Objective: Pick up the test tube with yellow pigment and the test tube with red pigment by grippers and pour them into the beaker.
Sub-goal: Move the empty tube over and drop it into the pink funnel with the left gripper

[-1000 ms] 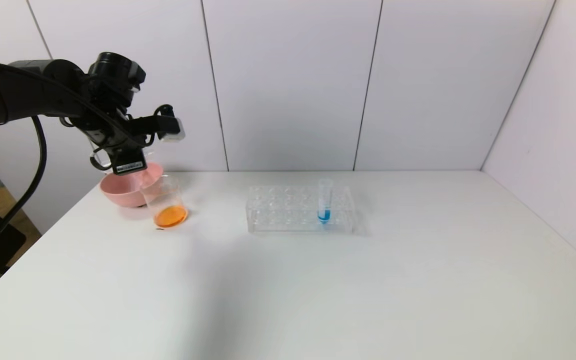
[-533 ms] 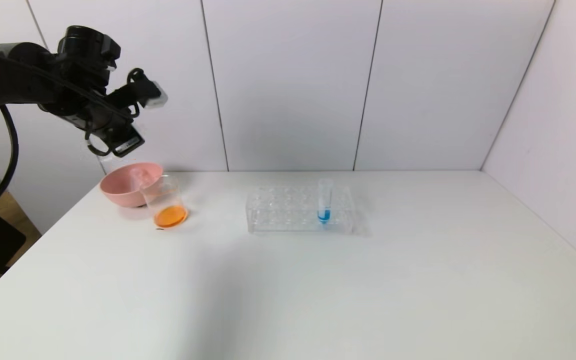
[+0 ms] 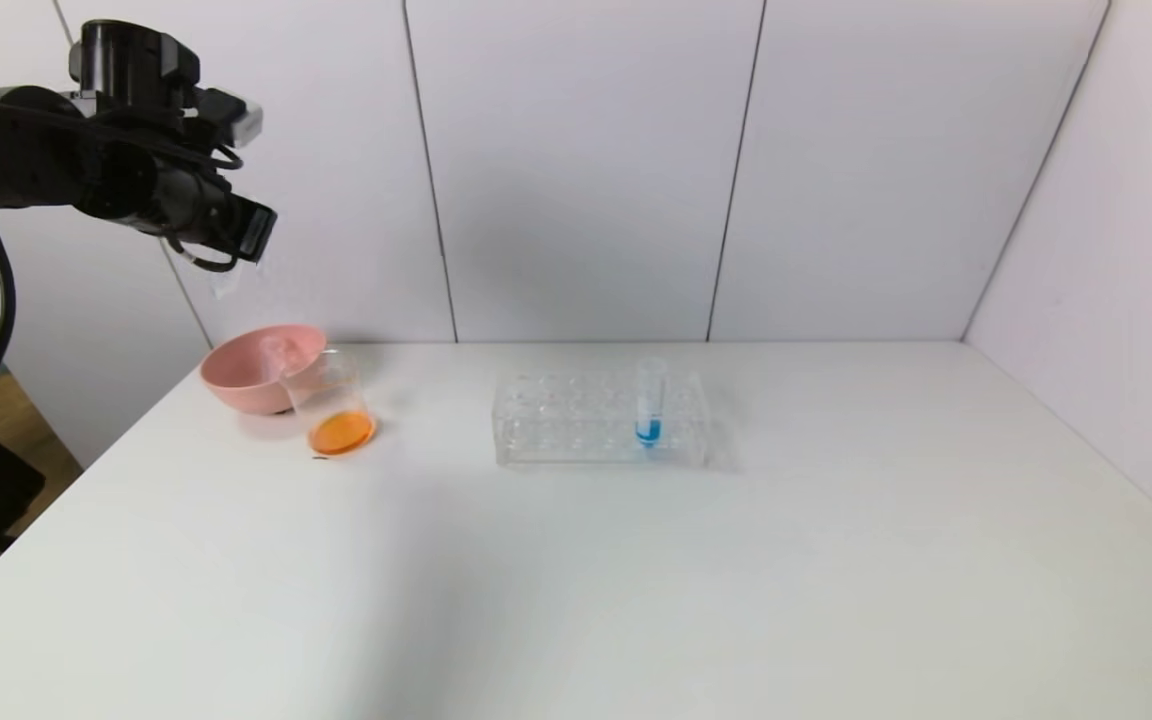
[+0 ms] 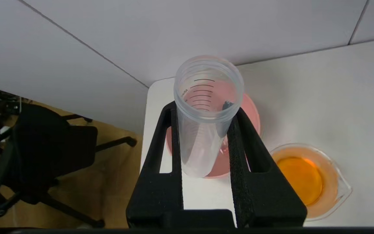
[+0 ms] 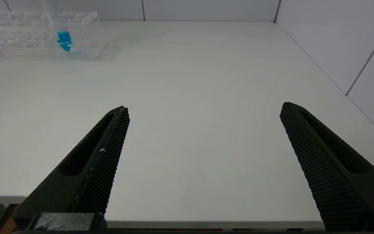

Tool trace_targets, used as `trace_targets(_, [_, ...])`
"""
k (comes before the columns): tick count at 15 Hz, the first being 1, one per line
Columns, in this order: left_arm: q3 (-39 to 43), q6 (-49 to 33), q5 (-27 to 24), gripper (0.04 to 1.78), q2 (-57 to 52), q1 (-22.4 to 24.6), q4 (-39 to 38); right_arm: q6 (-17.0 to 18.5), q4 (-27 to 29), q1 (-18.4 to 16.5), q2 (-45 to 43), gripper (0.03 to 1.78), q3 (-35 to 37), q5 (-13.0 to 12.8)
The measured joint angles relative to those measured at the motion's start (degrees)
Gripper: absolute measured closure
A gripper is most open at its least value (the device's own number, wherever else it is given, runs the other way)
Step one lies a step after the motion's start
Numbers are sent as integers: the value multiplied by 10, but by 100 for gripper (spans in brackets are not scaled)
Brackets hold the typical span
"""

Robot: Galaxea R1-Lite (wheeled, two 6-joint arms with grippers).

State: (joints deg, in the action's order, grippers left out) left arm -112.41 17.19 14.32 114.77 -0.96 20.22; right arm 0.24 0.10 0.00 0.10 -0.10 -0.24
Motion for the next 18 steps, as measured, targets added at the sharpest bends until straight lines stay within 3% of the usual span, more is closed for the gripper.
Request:
trace_targets(7, [59,-169,-5,139,10,23,-103,0,0,0,0,11,0,0])
trace_targets(18, [55,-197,-59,139,110,44,-181,0,0,0,0,11,0,0])
